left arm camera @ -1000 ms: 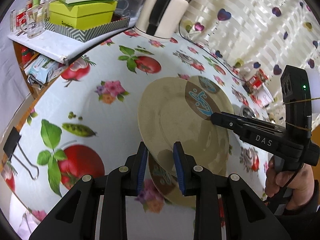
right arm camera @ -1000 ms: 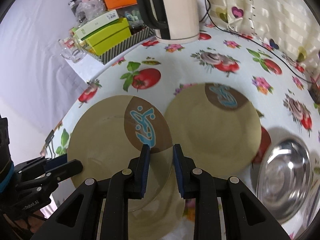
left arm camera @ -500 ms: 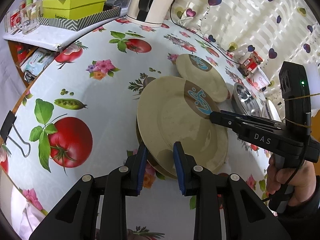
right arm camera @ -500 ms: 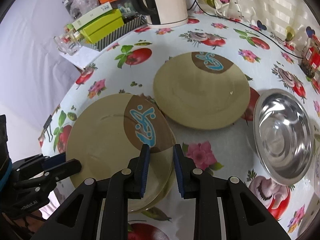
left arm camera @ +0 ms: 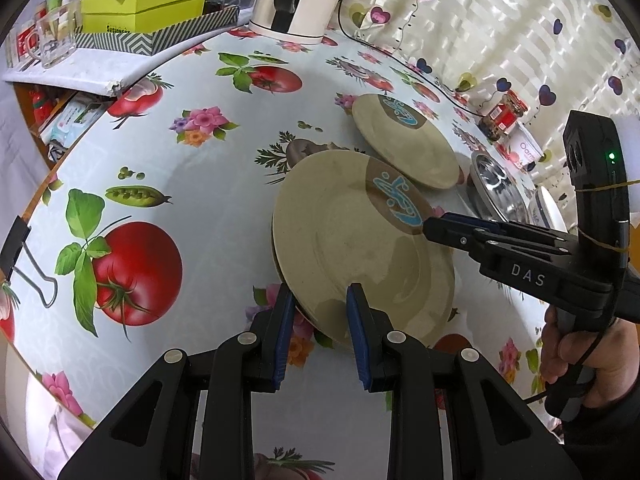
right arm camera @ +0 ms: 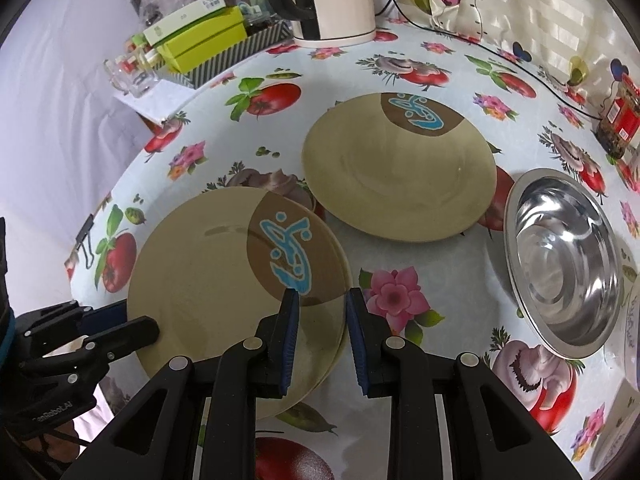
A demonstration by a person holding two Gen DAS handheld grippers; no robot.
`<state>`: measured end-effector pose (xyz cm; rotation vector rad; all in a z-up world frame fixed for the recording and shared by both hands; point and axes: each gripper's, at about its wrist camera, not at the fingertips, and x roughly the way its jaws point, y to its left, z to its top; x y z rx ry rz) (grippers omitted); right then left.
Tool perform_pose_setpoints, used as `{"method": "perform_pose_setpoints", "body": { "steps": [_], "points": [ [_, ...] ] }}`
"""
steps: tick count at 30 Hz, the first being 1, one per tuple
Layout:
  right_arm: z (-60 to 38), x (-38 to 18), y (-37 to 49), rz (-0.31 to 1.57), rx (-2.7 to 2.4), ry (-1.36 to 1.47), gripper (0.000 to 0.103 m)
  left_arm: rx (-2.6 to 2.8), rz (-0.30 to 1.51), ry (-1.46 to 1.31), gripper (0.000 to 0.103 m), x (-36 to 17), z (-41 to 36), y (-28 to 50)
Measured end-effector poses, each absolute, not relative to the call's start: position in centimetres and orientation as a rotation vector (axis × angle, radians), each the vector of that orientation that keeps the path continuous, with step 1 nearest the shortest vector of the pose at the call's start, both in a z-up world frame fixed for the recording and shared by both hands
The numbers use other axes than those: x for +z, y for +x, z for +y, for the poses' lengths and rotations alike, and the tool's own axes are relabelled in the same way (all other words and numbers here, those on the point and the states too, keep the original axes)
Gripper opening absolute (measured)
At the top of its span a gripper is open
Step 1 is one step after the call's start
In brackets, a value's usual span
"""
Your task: Organize plates and bowls
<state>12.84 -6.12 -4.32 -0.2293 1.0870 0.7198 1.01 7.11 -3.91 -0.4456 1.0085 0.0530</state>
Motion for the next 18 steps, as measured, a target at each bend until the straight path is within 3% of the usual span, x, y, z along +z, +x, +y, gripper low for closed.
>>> {"method": "perform_pose_setpoints", "body": {
  "steps": [18],
  "points": [
    [-6.7,-4.55,12.76,1.089,0.7,-0.224,0.024,0.068,0.99,-0.429,0.028,-3.61,7.5,0.45]
  ]
}}
